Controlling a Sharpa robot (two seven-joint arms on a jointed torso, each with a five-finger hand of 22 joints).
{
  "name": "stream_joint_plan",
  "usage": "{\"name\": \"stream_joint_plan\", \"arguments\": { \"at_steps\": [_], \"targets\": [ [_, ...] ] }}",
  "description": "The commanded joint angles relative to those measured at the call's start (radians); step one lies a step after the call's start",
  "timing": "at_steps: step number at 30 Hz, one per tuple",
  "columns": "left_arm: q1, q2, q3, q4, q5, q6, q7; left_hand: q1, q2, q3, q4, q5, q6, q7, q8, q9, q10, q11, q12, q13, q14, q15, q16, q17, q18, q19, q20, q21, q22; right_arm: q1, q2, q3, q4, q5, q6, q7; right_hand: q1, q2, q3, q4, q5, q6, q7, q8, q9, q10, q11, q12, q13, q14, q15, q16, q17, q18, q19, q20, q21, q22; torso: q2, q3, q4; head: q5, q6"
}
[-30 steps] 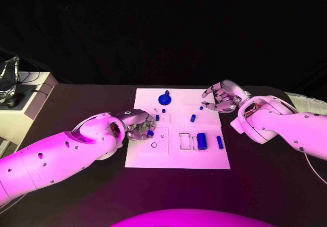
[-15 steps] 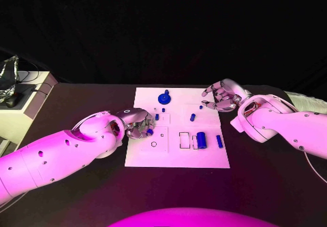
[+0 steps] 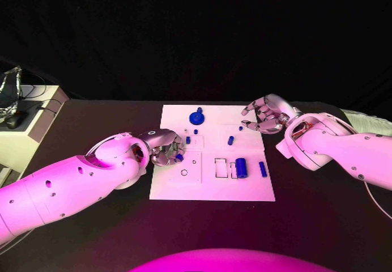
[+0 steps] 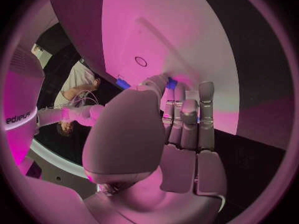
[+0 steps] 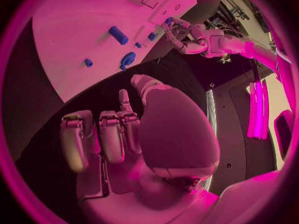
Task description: Assemble the parts on the task board
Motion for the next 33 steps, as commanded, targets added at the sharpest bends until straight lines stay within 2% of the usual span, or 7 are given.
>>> {"name": "stream_joint_plan", "arguments": {
  "at_steps": [1,6,14,23,30,33],
  "targets": [
    [-0.005,-0.001,-0.004,-0.006,0.007,0.015,-0.025,0.009,0.008,0.014,-0.002,0.007,0.014,0.0,0.006,0.002,0.018,-0.002,-0.016,-0.01,0.006,-0.002,0.005,0.0,0.002,0.007,-0.003,0.006,0.002,-0.001,0.0,0.0,0.001,-0.011,0.004,0.006,-0.012,0.0,0.008,0.0,0.001,-0.005,0.0,0.004,0.001,0.065,-0.007,-0.001,0.226,0.091,-0.007,-0.003,0.217,0.0,0.107,-0.005,0.006,0.263,-0.001,-0.0003,0.0005,0.001,0.001],
    [-0.005,0.0,-0.004,-0.006,0.018,-0.006,-0.019,0.019,0.026,0.062,-0.006,0.006,0.049,-0.005,0.005,0.003,0.06,-0.009,-0.059,-0.033,0.016,-0.009,0.003,0.001,0.001,0.013,-0.01,0.012,0.01,-0.001,0.001,0.0,0.001,-0.011,0.0,0.007,-0.013,0.0,0.01,-0.001,0.001,-0.004,0.0,0.005,0.001,0.066,-0.007,0.0,0.227,0.09,-0.007,-0.004,0.216,0.0,0.106,-0.005,0.006,0.263,-0.001,-0.0001,0.0,0.002,0.002],
    [-0.005,-0.002,-0.004,-0.008,0.082,-0.079,0.008,-0.012,0.033,0.068,0.001,0.0,0.078,-0.018,0.008,0.007,0.091,-0.021,-0.055,-0.028,0.032,-0.018,0.006,0.01,-0.001,0.025,-0.016,0.018,0.02,-0.001,0.001,0.0,0.0,-0.011,-0.004,0.008,-0.013,0.0,0.01,-0.001,0.001,-0.004,0.0,0.005,0.001,0.066,-0.007,0.0,0.227,0.09,-0.007,-0.004,0.216,0.0,0.106,-0.005,0.006,0.263,0.0,0.0,-0.0012,0.003,0.007],
    [-0.005,-0.008,-0.002,-0.007,0.18,-0.156,0.046,-0.014,0.028,0.076,-0.003,0.002,0.073,-0.011,-0.006,0.003,0.08,-0.015,-0.076,-0.034,0.02,-0.016,-0.005,-0.012,0.002,0.014,-0.018,0.004,0.006,-0.001,0.001,0.0,0.0,-0.011,-0.006,0.008,-0.013,0.0,0.01,-0.001,0.001,-0.004,0.0,0.005,0.001,0.066,-0.007,0.0,0.227,0.09,-0.007,-0.004,0.216,0.0,0.106,-0.005,0.006,0.263,0.0,-0.0002,-0.0006,0.002,0.01],
    [-0.005,-0.018,0.002,-0.004,0.299,-0.193,0.076,-0.009,0.024,0.095,-0.012,0.004,0.066,0.0,-0.028,-0.002,0.093,-0.008,-0.121,-0.053,0.021,-0.01,-0.013,-0.02,0.001,0.019,-0.015,0.001,0.006,-0.001,0.0,0.0,0.001,-0.011,-0.006,0.009,-0.014,0.0,0.012,-0.001,0.002,-0.003,0.0,0.006,0.002,0.066,-0.008,0.0,0.227,0.09,-0.008,-0.004,0.216,0.0,0.106,-0.006,0.005,0.263,0.001,-0.0002,-0.0009,0.003,0.014],
    [-0.005,-0.022,0.003,-0.003,0.346,-0.197,0.087,-0.011,0.021,0.109,-0.017,0.004,0.069,0.007,-0.042,-0.003,0.117,-0.003,-0.167,-0.071,0.015,-0.007,-0.024,-0.035,0.002,0.016,-0.012,-0.007,0.0,-0.001,0.0,0.0,0.003,-0.012,-0.006,0.009,-0.014,0.0,0.012,-0.001,0.002,-0.003,0.0,0.006,0.002,0.066,-0.008,0.0,0.227,0.09,-0.008,-0.004,0.216,0.0,0.106,-0.006,0.005,0.263,0.001,-0.0002,-0.0004,0.003,0.015]
  ]
}}
